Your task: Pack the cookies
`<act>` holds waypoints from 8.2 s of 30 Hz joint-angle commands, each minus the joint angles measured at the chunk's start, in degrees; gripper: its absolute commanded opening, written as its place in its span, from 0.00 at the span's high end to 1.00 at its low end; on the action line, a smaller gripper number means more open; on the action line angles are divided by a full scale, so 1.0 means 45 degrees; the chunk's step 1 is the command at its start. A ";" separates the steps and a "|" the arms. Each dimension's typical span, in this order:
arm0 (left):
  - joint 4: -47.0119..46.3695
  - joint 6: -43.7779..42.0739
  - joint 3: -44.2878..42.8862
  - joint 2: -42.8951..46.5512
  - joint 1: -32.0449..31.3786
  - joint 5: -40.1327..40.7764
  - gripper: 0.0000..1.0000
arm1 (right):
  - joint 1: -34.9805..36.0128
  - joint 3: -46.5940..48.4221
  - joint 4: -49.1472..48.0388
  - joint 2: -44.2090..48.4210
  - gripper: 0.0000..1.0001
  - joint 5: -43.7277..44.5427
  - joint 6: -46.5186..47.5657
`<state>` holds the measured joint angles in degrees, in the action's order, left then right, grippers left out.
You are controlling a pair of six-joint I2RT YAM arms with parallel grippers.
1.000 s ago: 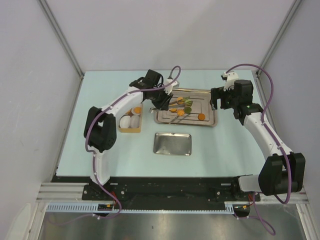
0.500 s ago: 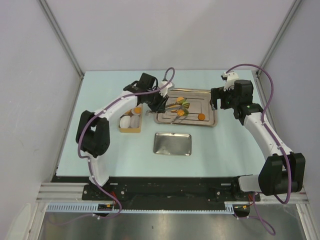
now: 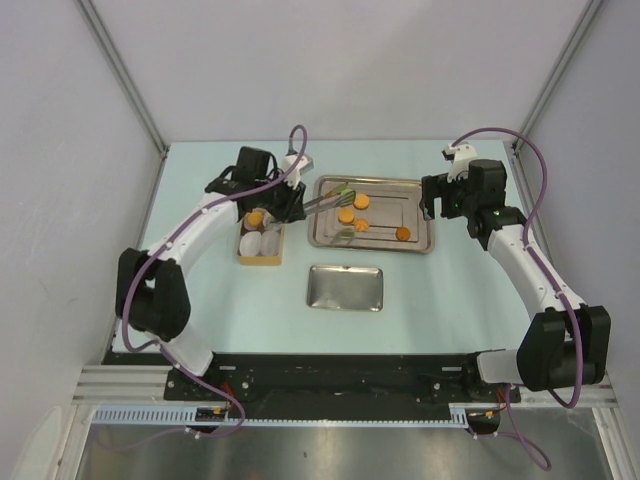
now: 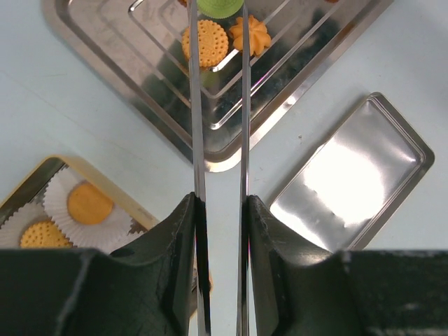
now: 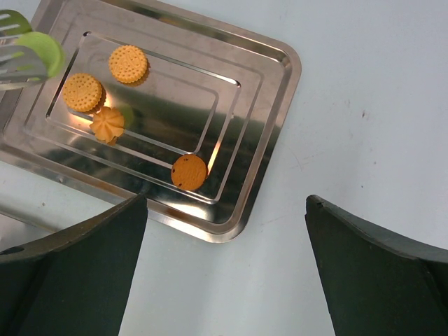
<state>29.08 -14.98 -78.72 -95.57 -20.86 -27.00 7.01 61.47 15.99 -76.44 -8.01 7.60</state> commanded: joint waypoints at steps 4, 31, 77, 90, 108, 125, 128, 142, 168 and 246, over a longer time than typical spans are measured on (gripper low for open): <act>-0.0603 0.0165 0.1376 0.2405 0.1118 -0.0776 0.69 | 0.0045 0.0167 -0.0272 0.0249 0.00 -0.0114 0.0050; 0.2969 -0.3232 0.5383 0.7760 0.7760 -0.3042 0.69 | 0.0299 0.0167 -0.0330 0.0211 0.00 0.0120 0.0109; 0.4222 -0.5479 0.6829 0.8425 0.9675 -0.2417 0.65 | 0.0552 0.0167 -0.0369 0.0093 0.00 0.0237 0.0187; 0.4065 -0.5323 0.6673 0.8230 0.9695 -0.2417 0.55 | 0.0533 0.0148 -0.0369 0.0191 0.00 0.0218 0.0207; 0.4240 -0.5109 0.6361 0.8425 0.9714 -0.3780 0.51 | 0.0514 0.0148 -0.0331 0.0191 0.01 0.0257 0.0226; 0.2621 -0.1987 0.4739 0.7528 0.8584 -0.6051 0.53 | 0.0533 0.0168 -0.0369 0.0054 0.00 0.0374 0.0265; 0.1646 -0.1186 0.4856 0.7488 0.7315 -0.5253 0.53 | 0.0552 0.0167 -0.0369 0.0035 0.00 0.0374 0.0265; -0.1227 0.0516 0.3685 0.4113 0.2665 -0.2398 0.53 | 0.0514 0.0168 -0.0389 -0.0180 0.00 0.0452 0.0324; -0.2283 0.0732 0.0931 -0.0755 0.0496 -0.0620 0.53 | 0.0338 0.0148 -0.0330 -0.0044 0.00 0.0452 0.0344; -0.2439 0.0322 0.2297 -0.0033 -0.0129 0.0004 0.76 | 0.0182 0.0167 -0.0311 0.0132 0.00 0.0198 0.0382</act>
<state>19.79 -12.64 -69.32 -100.68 -21.02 -26.06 8.14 61.47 15.97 -77.34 -6.57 8.69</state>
